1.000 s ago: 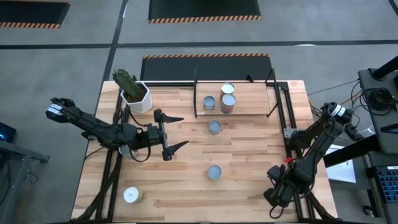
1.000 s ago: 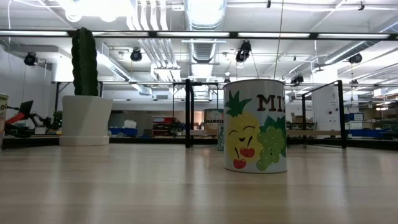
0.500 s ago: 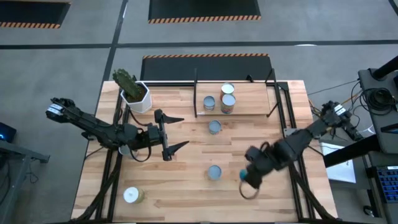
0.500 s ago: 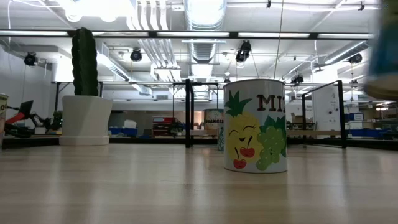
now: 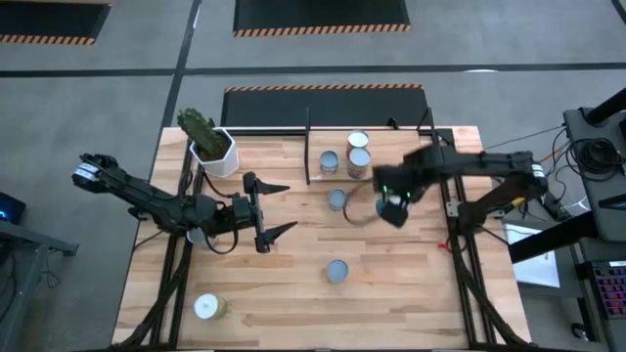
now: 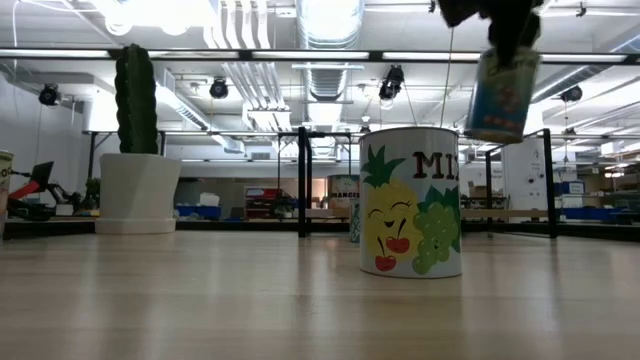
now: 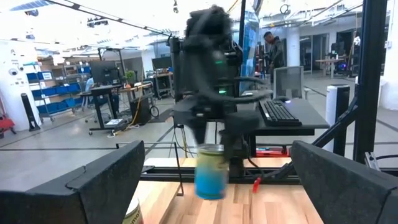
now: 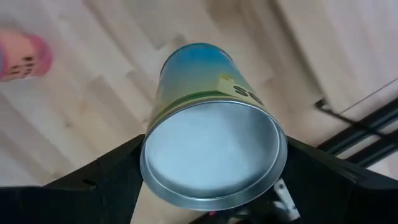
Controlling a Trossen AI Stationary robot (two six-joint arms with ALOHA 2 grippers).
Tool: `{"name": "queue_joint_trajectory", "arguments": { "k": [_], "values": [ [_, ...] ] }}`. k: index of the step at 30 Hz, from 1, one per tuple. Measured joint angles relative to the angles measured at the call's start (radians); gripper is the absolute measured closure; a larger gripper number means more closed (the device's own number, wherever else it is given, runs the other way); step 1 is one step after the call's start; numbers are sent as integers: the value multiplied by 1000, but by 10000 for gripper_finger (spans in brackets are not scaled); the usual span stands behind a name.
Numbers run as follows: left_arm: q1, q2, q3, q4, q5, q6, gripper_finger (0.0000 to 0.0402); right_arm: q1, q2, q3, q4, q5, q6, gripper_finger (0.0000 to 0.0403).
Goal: Pick and place cans onto a shelf
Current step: Put the canned cherries on the shelf
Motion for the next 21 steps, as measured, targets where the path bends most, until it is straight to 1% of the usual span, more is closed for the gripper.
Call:
{"name": "queue_joint_trajectory", "arguments": {
  "k": [5, 10, 15, 21],
  "values": [
    [0, 0, 0, 0, 0, -11, 15, -174, 39, -1, -2, -7, -157, 83],
    [0, 0, 0, 0, 0, -14, 15, -300, 86, -1, -4, -1, -276, 83],
    [0, 0, 0, 0, 0, -14, 15, -390, 143, -2, -2, 33, -366, 83],
    [0, 0, 0, 0, 0, -14, 15, -454, 215, -2, 22, 69, -445, 83]
  ]
}}
